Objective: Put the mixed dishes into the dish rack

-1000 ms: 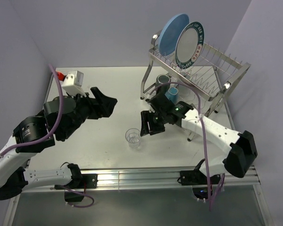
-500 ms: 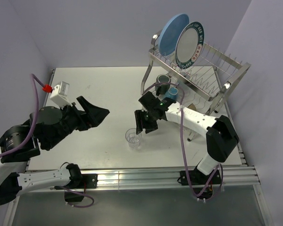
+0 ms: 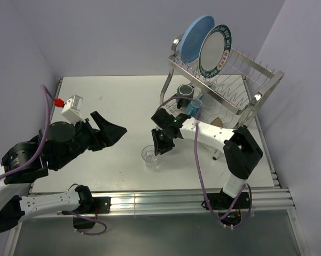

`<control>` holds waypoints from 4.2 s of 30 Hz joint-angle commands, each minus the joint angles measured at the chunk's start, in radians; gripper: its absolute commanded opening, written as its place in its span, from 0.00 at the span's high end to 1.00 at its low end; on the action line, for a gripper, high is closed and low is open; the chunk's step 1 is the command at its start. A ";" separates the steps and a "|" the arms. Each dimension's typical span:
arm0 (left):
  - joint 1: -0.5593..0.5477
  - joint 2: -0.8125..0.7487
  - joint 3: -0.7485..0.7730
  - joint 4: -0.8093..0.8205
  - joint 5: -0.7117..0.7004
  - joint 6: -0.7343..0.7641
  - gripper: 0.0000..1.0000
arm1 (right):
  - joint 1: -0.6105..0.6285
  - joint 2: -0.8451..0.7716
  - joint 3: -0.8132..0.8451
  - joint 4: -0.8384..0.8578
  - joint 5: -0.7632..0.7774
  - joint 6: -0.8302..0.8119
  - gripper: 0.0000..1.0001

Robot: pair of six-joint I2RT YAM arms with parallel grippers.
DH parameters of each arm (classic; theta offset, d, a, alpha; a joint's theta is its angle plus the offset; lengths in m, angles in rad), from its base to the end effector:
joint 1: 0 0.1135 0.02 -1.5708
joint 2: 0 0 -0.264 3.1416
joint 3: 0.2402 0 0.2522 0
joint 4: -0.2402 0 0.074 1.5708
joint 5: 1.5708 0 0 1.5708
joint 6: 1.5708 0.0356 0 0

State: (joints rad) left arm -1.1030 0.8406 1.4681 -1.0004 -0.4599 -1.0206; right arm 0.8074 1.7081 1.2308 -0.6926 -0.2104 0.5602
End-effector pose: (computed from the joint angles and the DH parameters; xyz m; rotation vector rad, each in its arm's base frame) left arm 0.0617 -0.0871 0.4640 -0.2375 2.0163 -0.9663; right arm 0.2323 0.2535 0.2156 -0.4193 2.8706 0.6097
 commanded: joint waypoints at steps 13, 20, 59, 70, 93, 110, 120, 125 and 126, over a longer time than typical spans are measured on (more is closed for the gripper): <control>-0.001 0.029 0.021 0.043 0.052 -0.003 0.18 | 0.026 -0.060 0.073 -0.008 0.057 -0.002 1.00; -0.001 0.071 0.051 0.118 0.105 0.062 0.12 | 0.015 -0.261 0.151 -0.071 -0.035 -0.025 1.00; 0.117 0.236 0.126 0.574 0.992 0.321 0.05 | -0.409 -0.863 0.058 0.114 -0.932 0.357 1.00; 0.117 0.199 0.055 0.646 0.971 0.284 0.07 | -0.442 -0.851 0.093 0.188 -0.925 0.425 1.00; 0.117 0.193 -0.022 0.770 1.001 0.240 0.08 | -0.461 -0.849 0.006 0.592 -0.923 0.743 1.00; 0.117 0.186 -0.055 0.934 0.896 0.206 0.09 | -0.462 -0.895 -0.069 0.679 -0.871 0.794 1.00; 0.115 0.117 -0.179 1.109 0.736 0.145 0.09 | -0.462 -0.967 -0.197 0.915 -0.678 0.873 1.00; 0.114 0.120 -0.209 1.210 0.711 0.126 0.09 | -0.462 -0.978 -0.235 0.989 -0.613 0.918 1.00; 0.112 0.127 -0.210 1.221 0.710 0.128 0.09 | -0.462 -0.978 -0.238 0.996 -0.594 0.923 1.00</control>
State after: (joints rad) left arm -0.9833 0.9676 1.2629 0.0875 0.2867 -0.8742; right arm 0.3527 0.7456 0.9970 0.1730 -0.8944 1.4425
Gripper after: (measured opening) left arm 0.914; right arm 0.038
